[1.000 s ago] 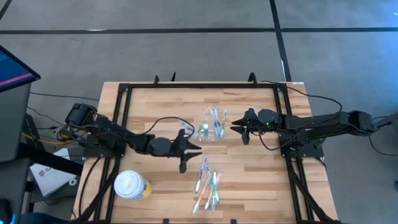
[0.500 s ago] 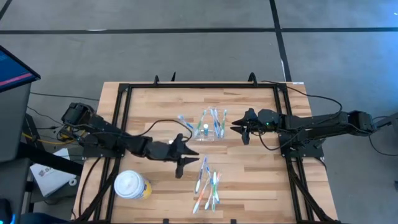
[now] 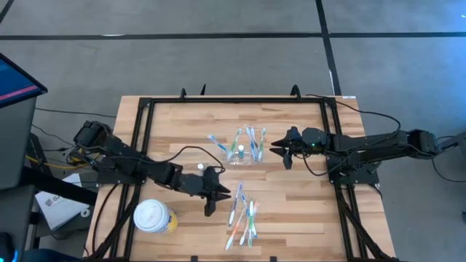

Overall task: Pick & Place toothbrushing station
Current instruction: Put the violet toothbrush into the transparent organizer

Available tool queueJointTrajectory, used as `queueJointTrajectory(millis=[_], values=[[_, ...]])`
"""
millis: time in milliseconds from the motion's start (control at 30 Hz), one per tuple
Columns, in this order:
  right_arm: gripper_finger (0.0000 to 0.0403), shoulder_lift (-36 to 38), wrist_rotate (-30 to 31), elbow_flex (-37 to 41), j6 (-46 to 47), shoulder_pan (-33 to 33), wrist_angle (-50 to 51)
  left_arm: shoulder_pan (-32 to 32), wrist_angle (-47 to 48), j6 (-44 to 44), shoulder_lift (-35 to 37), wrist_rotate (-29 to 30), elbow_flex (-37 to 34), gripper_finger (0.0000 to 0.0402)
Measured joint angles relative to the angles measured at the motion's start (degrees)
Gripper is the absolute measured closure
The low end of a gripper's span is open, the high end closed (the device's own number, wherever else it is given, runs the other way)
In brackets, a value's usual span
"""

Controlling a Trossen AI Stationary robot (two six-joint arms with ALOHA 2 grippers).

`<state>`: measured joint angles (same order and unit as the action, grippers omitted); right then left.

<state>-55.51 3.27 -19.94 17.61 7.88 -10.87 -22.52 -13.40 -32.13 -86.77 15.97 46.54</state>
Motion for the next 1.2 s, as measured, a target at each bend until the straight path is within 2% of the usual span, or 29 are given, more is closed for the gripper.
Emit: queueJointTrajectory(millis=[233, 333, 500, 933, 1200], values=[[0.0276, 0.02, -0.01, -0.02, 0.01, 0.00, -0.39, 0.00, 3.21, -3.13, -6.07, -4.50, 4.87, 0.0314], [0.0276, 0.02, -0.02, -0.02, 0.33, 0.00, -0.46, 0.09, 8.51, -5.94, -9.78, -4.98, 7.97, 0.0314], [0.0276, 0.02, -0.08, 0.00, 0.44, -0.04, 0.02, 0.85, 11.10, -10.21, -13.98, -5.45, 10.75, 0.0314], [0.0276, 0.02, -0.22, 0.00, 0.46, -0.04, 0.04, 3.08, 12.51, -16.64, -20.82, -7.52, 10.67, 0.0314], [0.0276, 0.02, -0.22, 0.00, 0.46, -0.04, 0.07, 4.06, 12.26, -16.82, -21.46, -7.42, 10.67, 0.0314]])
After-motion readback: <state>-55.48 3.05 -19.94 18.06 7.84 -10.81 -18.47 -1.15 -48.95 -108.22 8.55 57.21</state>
